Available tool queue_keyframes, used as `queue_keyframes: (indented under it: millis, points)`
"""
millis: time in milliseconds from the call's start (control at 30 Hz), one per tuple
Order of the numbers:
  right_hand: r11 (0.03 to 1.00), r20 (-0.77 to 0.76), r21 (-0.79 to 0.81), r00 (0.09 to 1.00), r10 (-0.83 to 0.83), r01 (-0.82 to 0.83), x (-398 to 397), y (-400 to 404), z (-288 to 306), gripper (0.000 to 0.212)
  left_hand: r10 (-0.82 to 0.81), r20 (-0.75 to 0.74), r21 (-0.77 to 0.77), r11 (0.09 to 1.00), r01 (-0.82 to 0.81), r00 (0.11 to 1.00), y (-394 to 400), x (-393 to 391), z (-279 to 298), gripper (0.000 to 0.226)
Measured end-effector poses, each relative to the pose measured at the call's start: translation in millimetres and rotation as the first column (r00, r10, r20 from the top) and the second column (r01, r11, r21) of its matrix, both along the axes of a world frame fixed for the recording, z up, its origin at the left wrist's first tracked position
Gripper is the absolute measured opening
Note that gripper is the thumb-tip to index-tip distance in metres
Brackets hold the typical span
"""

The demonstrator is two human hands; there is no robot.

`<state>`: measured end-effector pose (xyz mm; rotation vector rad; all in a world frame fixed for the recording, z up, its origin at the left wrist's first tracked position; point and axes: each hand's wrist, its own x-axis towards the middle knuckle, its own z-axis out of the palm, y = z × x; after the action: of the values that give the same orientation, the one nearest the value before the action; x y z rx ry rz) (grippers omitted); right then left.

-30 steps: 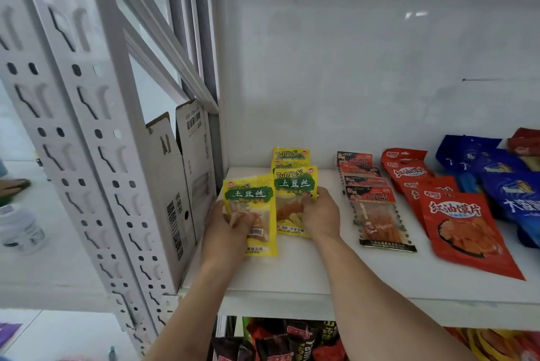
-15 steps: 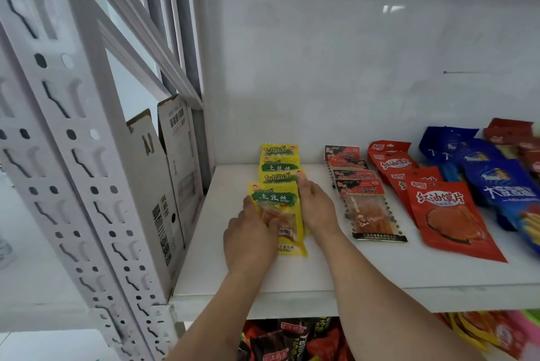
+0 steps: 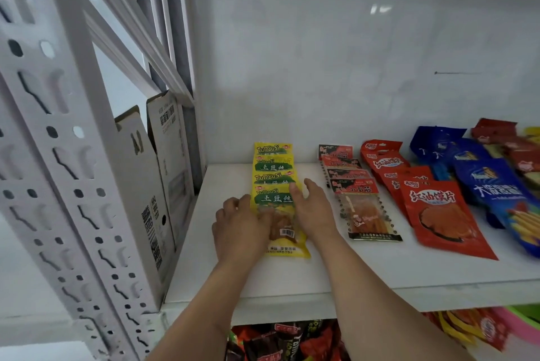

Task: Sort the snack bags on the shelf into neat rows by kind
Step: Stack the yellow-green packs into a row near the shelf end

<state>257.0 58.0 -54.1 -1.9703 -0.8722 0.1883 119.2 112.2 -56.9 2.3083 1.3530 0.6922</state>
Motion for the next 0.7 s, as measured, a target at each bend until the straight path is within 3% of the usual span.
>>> queue_keyframes:
  millis: [133,300,500,700]
  points:
    - [0.984,0.075,-0.179,0.997,0.001,0.013,7,9,-4,0.055,-0.026,-0.047,-0.062,0.998,0.023,0.999,25,7,2,0.069]
    - [0.955,0.175,-0.294,0.985,0.007,0.046,8,18,-9,0.048,-0.03,-0.056,-0.046,0.999,0.027,0.998,30,15,-1,0.059]
    - [0.962,0.121,-0.272,0.993,0.002,0.031,14,19,-1,0.049,-0.031,-0.015,-0.116,0.993,0.029,0.999,38,23,1,0.058]
    - [0.973,-0.01,-0.23,1.0,0.029,-0.031,29,33,9,0.066,-0.017,0.111,-0.251,0.967,0.045,0.994,60,46,7,0.076]
